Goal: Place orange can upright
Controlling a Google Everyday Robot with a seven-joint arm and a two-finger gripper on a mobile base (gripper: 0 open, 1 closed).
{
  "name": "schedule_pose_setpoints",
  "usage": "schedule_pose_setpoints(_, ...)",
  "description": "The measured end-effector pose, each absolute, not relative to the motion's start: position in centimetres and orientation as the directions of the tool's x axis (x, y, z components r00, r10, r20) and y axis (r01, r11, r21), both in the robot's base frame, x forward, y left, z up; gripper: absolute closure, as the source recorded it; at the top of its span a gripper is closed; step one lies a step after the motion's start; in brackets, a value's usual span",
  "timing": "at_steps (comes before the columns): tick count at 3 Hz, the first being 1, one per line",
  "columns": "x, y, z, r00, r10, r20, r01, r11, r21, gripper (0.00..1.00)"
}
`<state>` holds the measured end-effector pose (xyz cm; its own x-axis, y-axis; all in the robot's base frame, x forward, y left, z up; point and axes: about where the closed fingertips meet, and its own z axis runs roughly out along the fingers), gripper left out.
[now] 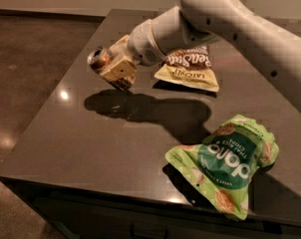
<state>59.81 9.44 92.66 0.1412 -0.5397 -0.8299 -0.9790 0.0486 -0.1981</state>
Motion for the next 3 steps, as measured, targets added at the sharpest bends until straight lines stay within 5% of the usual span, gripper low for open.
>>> schedule_pose_setpoints(2, 60.15, 7.42, 91.96, -0.123, -0.300, -0.946, -0.973, 0.222, 0.056, 1.00)
schedule_pose_setpoints(3, 60.13, 7.49, 91.92, -0.121, -0.303, -0.945, -0.974, 0.220, 0.054, 1.00)
